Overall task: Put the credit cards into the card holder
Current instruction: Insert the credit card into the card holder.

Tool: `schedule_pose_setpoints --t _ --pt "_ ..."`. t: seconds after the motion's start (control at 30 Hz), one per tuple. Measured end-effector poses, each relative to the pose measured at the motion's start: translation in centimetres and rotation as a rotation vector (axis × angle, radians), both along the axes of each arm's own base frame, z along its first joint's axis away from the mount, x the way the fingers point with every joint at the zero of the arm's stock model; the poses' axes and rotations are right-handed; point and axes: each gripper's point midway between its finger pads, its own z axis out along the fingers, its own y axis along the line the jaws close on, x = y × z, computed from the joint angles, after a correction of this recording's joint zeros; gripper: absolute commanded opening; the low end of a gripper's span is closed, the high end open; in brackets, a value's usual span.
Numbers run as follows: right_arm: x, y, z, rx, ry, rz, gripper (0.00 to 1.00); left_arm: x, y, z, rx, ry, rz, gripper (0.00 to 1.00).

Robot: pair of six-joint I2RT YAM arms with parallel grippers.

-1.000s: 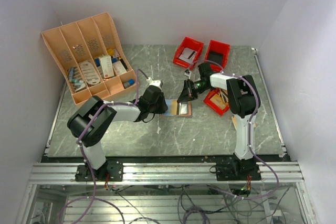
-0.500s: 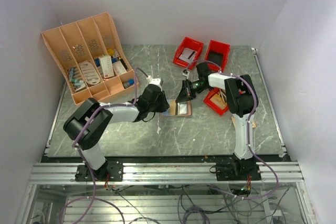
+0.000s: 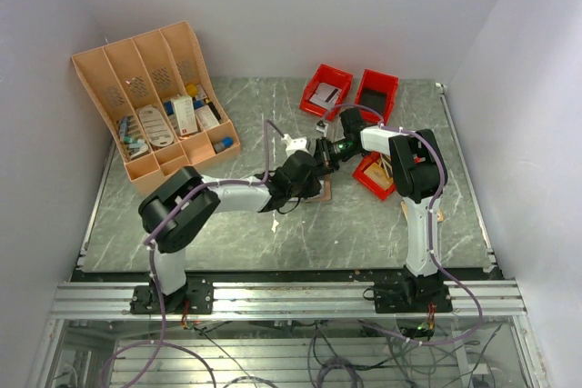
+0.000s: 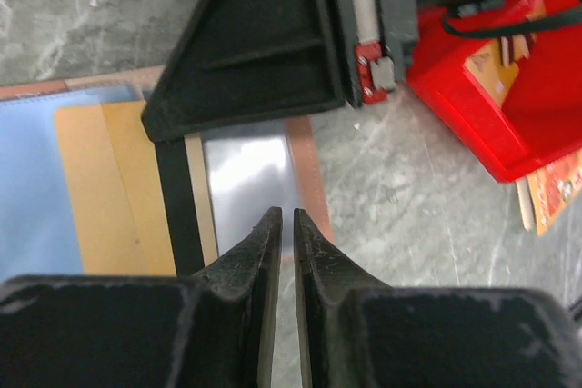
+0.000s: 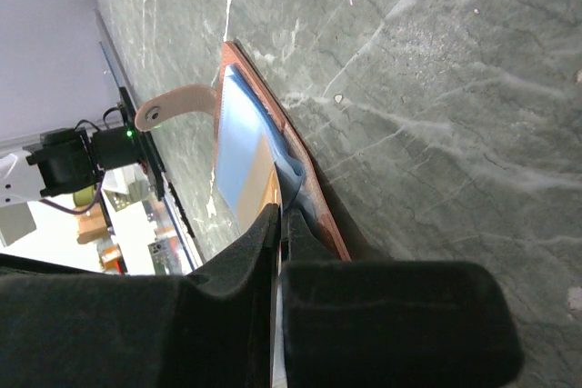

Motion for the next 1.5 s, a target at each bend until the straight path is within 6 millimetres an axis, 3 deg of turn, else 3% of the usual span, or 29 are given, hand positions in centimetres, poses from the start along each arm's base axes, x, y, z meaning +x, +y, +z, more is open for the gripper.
schedule_pose_setpoints --t 0.3,0.63,1.27,1.5 --pt "0.0 0.0 0.0 0.003 0.0 0.001 0.0 2.1 -0.2 -1.8 0.078 0.024 0.106 0.23" --pt "0.0 0.1 0.0 0.006 -0.001 0.002 0.01 2.7 0.2 -2.7 0.149 0.02 0.165 0.25" --pt "-0.2 0.4 0.5 0.054 -0.002 0.024 0.41 3.9 1.8 -3.3 0.223 -0.046 0.271 0.31" --pt "0.0 0.1 1.1 0.072 -0.012 0.022 0.45 3.8 2.5 -3.7 0.238 -0.052 0.298 0.35"
